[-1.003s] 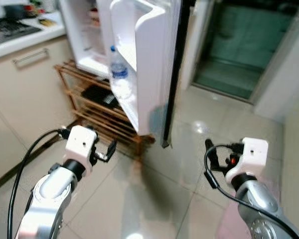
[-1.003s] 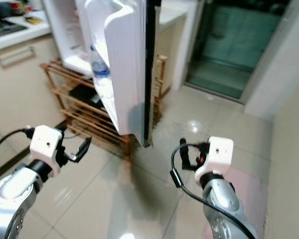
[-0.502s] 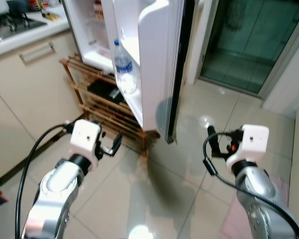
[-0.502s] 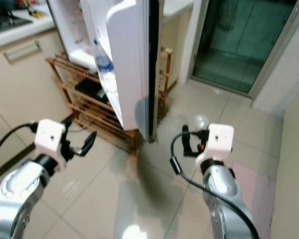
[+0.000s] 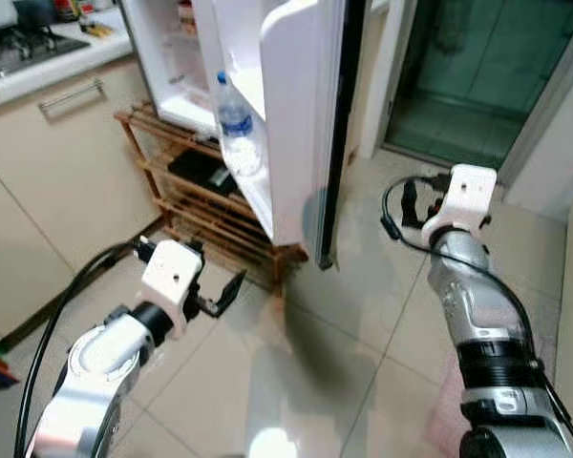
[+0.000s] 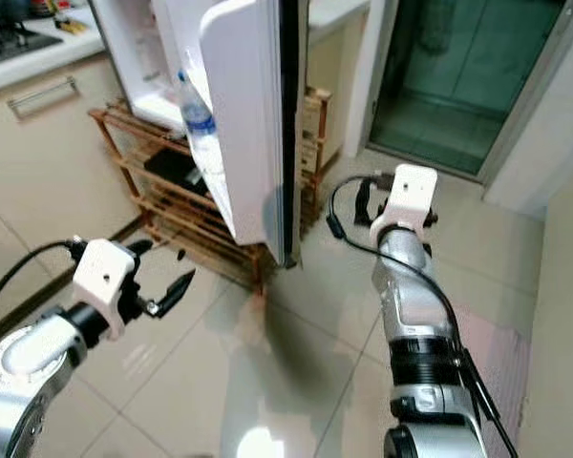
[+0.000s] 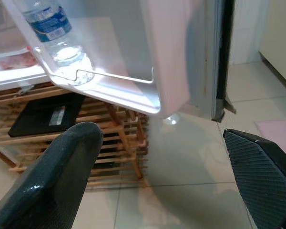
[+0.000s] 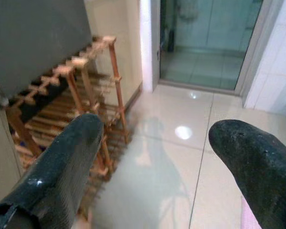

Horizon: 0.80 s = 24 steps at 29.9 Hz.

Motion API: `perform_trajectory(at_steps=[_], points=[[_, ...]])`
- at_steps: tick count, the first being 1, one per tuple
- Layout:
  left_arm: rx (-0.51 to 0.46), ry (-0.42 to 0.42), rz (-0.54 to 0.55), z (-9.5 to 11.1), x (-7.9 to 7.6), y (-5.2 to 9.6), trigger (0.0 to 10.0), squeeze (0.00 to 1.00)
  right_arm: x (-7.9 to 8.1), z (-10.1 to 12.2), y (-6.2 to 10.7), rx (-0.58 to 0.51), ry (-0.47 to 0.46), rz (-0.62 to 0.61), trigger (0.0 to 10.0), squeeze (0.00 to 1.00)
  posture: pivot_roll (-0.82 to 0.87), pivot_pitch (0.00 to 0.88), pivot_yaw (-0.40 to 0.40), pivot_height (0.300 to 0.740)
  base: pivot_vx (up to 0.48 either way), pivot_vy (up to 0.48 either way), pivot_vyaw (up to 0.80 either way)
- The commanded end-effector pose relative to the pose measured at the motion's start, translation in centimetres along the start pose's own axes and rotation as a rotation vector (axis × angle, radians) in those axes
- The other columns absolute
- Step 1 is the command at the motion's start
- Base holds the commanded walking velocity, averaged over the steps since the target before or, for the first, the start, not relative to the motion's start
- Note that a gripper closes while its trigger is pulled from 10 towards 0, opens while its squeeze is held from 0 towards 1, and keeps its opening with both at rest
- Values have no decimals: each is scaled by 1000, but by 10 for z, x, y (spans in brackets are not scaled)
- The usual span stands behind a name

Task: Restocking fridge

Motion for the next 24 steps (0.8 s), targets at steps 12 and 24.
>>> perform_trajectory(at_steps=[12, 24], points=[[22, -19, -82, -7, -4, 7, 10000, 0, 86, 22, -8, -66, 22, 327, 10000, 0, 119, 0, 65, 740, 0, 0, 0], [194, -26, 226, -44, 36, 26, 10000, 0, 159, 8, 60, -97, 30, 772, 10000, 0, 127, 0, 70, 740, 0, 0, 0]])
Point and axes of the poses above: a point about 5 cm out from each wrist's last joint towards the gripper, its own y axis pointing back from the gripper into the wrist, its own z axis along the axis of the wrist's last joint, x = y × z, the point moved 5 cm from there along -y, pointing out of the wrist towards the gripper, and after that the axes turned 8 degrees about -y, right-handed, at the moved point
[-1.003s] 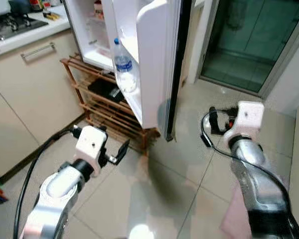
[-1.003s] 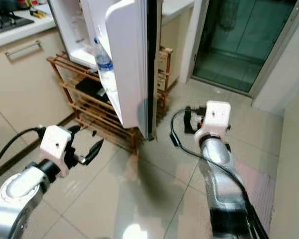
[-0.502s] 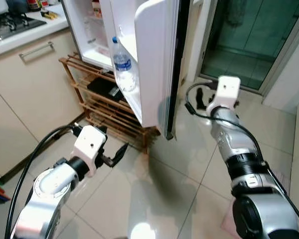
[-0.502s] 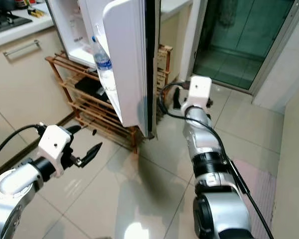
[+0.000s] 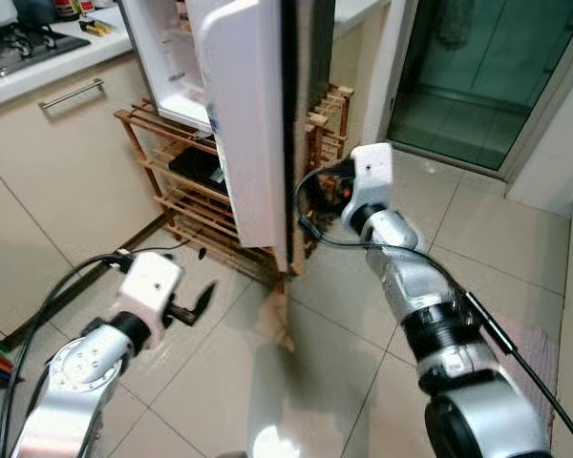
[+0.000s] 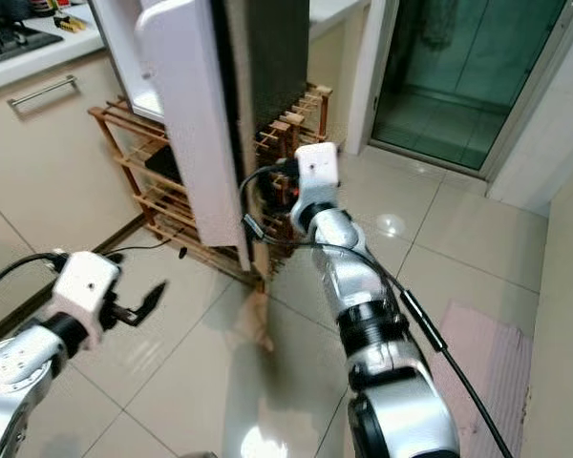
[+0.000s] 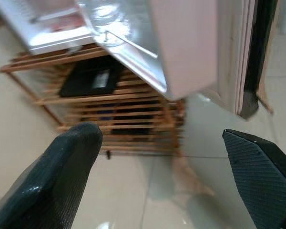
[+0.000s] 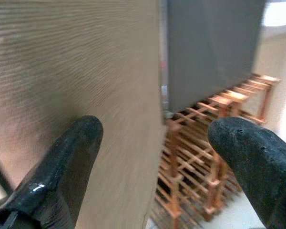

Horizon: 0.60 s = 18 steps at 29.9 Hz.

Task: Restocking fridge

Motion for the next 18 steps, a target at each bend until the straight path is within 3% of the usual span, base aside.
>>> perform_trajectory(at_steps=[1, 2, 4, 5, 6, 8, 10, 12, 18], points=[[37, -2, 45, -8, 5, 5, 10000, 0, 37, 12, 2, -44, -30, 115, 10000, 0, 127, 0, 70, 740, 0, 0, 0], [37, -2, 45, -8, 5, 5, 10000, 0, 37, 12, 2, -44, -30, 115, 10000, 0, 127, 0, 70, 740, 0, 0, 0], [44, 1, 50, -12, 2, 12, 10000, 0, 83, 26, 14, -115, -110, 300, 10000, 0, 134, 0, 68, 740, 0, 0, 0], [44, 1, 50, -12, 2, 12, 10000, 0, 83, 26, 14, -115, -110, 300, 10000, 0, 134, 0, 68, 740, 0, 0, 0], [51, -6, 56, -14, 1, 16, 10000, 0, 105, 39, 28, -174, -189, 428, 10000, 0, 146, 0, 60, 740, 0, 0, 0], [56, -6, 66, -15, 1, 18, 10000, 0, 105, 42, 31, -194, -202, 431, 10000, 0, 146, 0, 60, 740, 0, 0, 0], [66, -7, 86, -16, 3, 20, 10000, 0, 84, 41, 27, -225, -188, 295, 10000, 0, 152, 0, 52, 740, 0, 0, 0], [65, -28, 105, -15, 6, 21, 10000, 0, 31, 30, 27, -205, -240, 20, 10000, 0, 158, 0, 47, 740, 0, 0, 0], [-2, -45, 120, 0, 15, 12, 10000, 0, -19, 7, 56, -127, -137, -151, 10000, 0, 146, 0, 56, 740, 0, 0, 0]])
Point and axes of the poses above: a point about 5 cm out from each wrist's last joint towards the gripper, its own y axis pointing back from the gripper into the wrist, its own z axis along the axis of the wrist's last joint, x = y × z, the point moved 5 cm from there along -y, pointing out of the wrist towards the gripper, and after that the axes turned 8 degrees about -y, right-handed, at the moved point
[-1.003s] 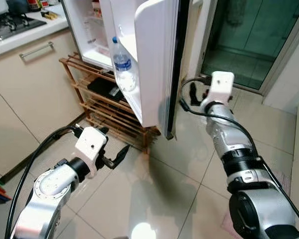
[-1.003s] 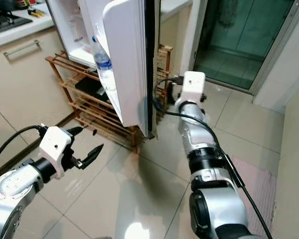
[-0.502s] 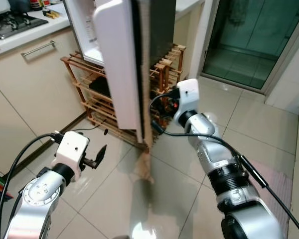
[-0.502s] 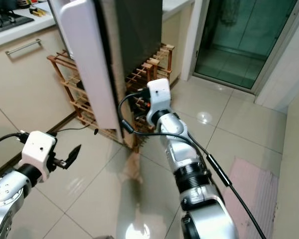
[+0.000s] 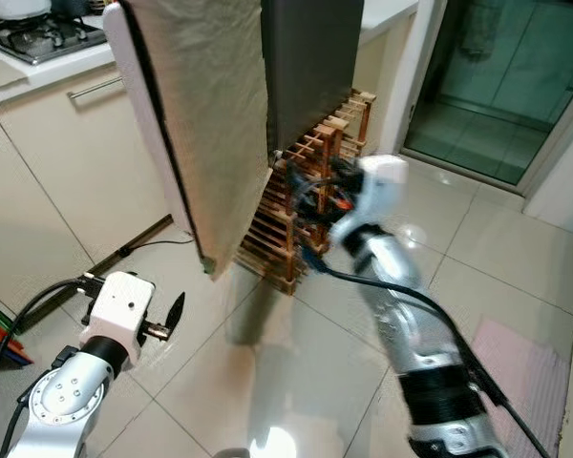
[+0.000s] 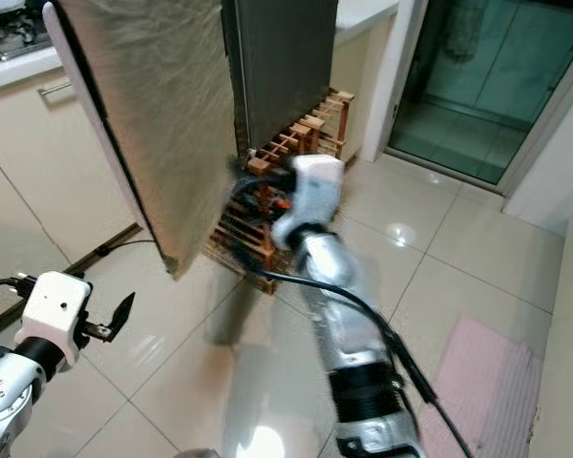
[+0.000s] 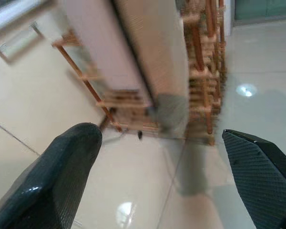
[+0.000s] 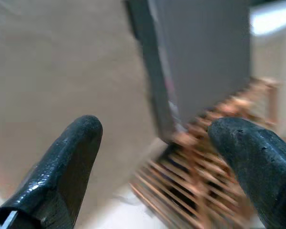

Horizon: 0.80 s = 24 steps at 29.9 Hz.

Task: Restocking fridge

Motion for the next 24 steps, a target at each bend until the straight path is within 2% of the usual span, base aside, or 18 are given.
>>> perform_trajectory(at_steps=[1, 3, 7, 10, 13, 17, 18, 22, 24], points=[[-51, -12, 5, 11, 4, -4, 10000, 0, -6, 6, 5, -4, 34, -24, 10000, 0, 146, 0, 56, 740, 0, 0, 0], [-112, 12, 3, 27, 3, -12, 10000, 0, -13, 2, 15, 14, 72, -23, 10000, 0, 134, 0, 68, 740, 0, 0, 0], [-157, 68, 5, 44, 2, -23, 10000, 0, -18, -5, 31, 46, 105, -26, 10000, 0, 124, 0, 73, 740, 0, 0, 0], [-207, 61, 16, 63, 1, -32, 10000, 0, -24, -15, 45, 83, 136, -65, 10000, 0, 119, 0, 75, 740, 0, 0, 800], [-212, 49, 16, 71, -1, -38, 10000, 0, -31, -20, 53, 97, 134, -116, 10000, 0, 119, 0, 74, 740, 0, 0, 800], [-226, 44, -5, 77, -6, -39, 10000, 0, -39, -26, 65, 116, 123, -173, 10000, 0, 121, 0, 71, 740, 0, 0, 800], [-230, 72, -12, 77, -7, -38, 10000, 0, -41, -28, 70, 121, 112, -195, 10000, 0, 119, 3, 73, 740, 0, 0, 800], [-255, 92, -34, 82, -10, -35, 10000, 0, -42, -29, 77, 129, 108, -205, 10000, 0, 114, 5, 78, 740, 0, 0, 800], [-253, 104, -33, 82, -11, -33, 10000, 0, -44, -30, 80, 133, 109, -223, 10000, 0, 115, 4, 78, 740, 382, 0, 800]])
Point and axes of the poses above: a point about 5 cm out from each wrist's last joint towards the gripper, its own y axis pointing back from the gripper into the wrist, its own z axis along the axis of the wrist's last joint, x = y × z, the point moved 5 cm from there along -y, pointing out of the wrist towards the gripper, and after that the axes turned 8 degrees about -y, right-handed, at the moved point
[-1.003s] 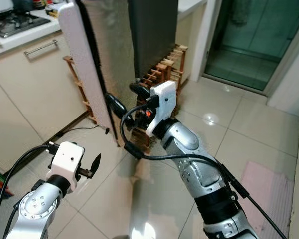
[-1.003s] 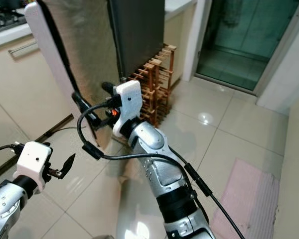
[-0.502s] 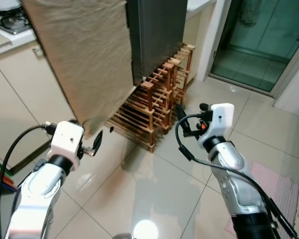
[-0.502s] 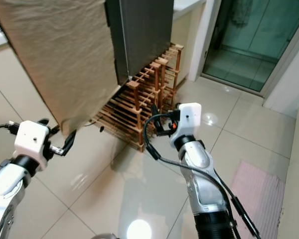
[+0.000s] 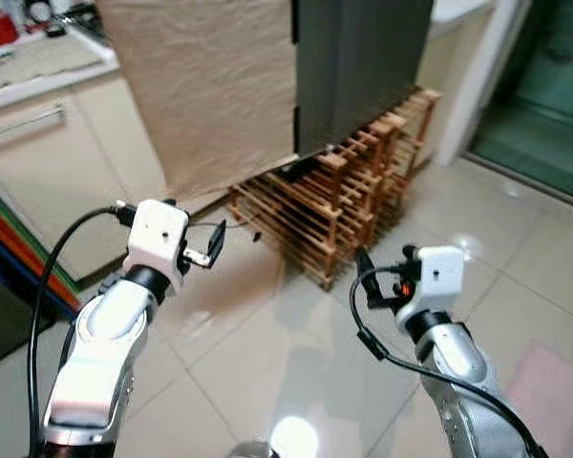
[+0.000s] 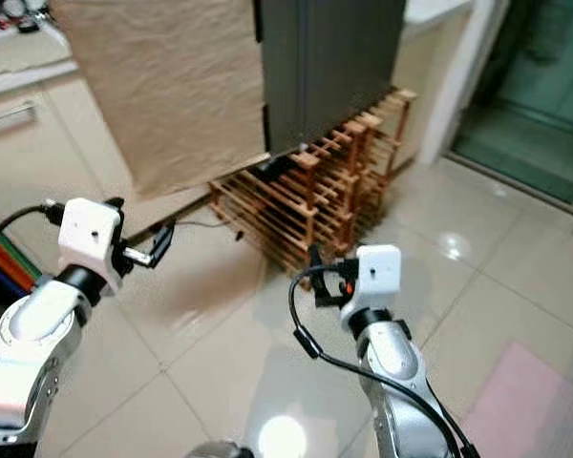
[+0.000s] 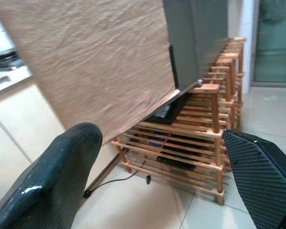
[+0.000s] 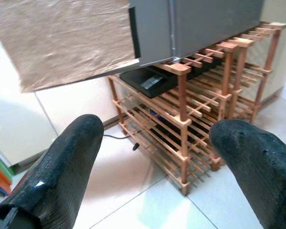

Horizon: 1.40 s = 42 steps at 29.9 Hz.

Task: Restocking fridge

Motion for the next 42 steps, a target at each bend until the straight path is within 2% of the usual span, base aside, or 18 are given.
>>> perform_trajectory(at_steps=[1, 5, 8, 19, 23, 42], points=[[5, 4, -4, 0, -1, 3, 10000, 0, -2, 5, 2, -13, 4, -17, 10000, 0, 117, 0, 77, 740, 330, 0, 800], [22, -2, -4, -4, -3, 6, 10000, 0, -9, 9, 2, -29, 10, -68, 10000, 0, 115, 0, 79, 740, 412, 0, 800], [26, 0, -8, -5, -4, 7, 10000, 0, -9, 12, 1, -41, -14, -76, 10000, 0, 115, 0, 79, 740, 446, 0, 0], [47, -2, 14, -10, 3, 12, 10000, 0, 4, 12, -3, -32, 2, -22, 10000, 0, 131, 0, 63, 740, 480, 0, 0], [56, -8, 23, -12, 7, 13, 10000, 0, 9, 11, -5, -26, 35, 4, 10000, 0, 134, 0, 60, 740, 480, 0, 0], [72, -5, 5, -17, 3, 11, 10000, 0, 8, 11, -7, -28, 37, -4, 10000, 0, 123, 0, 68, 740, 475, 0, 0]])
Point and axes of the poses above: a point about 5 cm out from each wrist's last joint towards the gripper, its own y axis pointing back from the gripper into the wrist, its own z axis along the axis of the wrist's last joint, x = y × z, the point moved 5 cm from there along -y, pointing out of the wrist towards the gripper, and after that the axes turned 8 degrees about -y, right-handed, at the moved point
